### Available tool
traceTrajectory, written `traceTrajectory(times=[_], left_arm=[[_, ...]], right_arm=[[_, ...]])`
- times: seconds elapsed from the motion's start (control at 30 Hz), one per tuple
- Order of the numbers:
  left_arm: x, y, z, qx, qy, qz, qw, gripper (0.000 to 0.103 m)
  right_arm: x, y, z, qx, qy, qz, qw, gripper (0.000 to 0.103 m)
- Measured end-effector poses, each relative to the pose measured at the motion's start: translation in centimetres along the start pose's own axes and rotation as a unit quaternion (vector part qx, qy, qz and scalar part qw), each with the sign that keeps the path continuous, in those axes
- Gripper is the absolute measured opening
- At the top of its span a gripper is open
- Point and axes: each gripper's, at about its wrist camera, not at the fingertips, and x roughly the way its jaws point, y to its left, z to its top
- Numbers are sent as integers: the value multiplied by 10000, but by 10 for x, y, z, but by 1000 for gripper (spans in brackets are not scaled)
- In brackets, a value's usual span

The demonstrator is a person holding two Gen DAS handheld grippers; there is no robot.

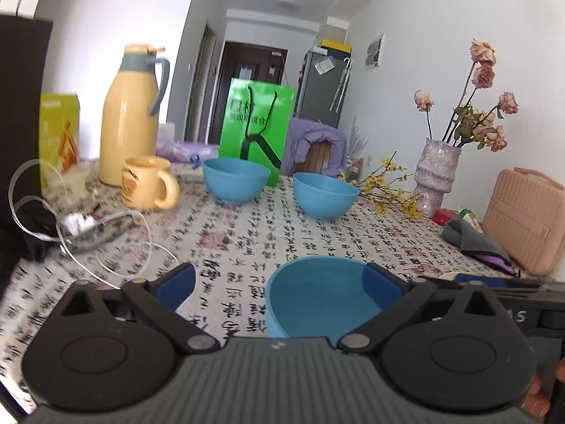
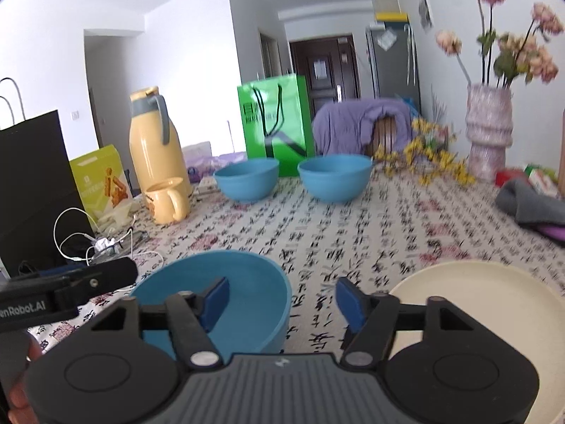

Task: Organize plates and bowls
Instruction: 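Open both grippers and withdraw them from the blue bowl, then move both grippers to the rim of the next blue bowl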

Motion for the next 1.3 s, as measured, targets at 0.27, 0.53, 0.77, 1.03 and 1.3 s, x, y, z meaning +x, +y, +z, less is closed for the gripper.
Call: traceTrajectory(times=[0.27, 0.53, 0.77, 1.03, 1.3], left_arm=[[-40, -18, -13, 505, -255, 125, 9983, 103], [-69, -27, -32, 558, -244, 249, 9978, 103], [-91, -30, -43, 516, -319, 285, 9977, 103], [-102, -30, -46, 467, -354, 250, 9980, 103], [-101, -28, -45, 403, -356, 246, 9983, 103]], right_arm=[[-40, -5, -19, -247, -346, -104, 9990, 82], [-76, -7, -48, -351, -400, -129, 9985, 86], [-102, -3, -63, -401, -546, -125, 9976, 90], [-117, 1, -71, -444, -630, -92, 9970, 93], [-117, 1, -69, -465, -662, -130, 9966, 93]])
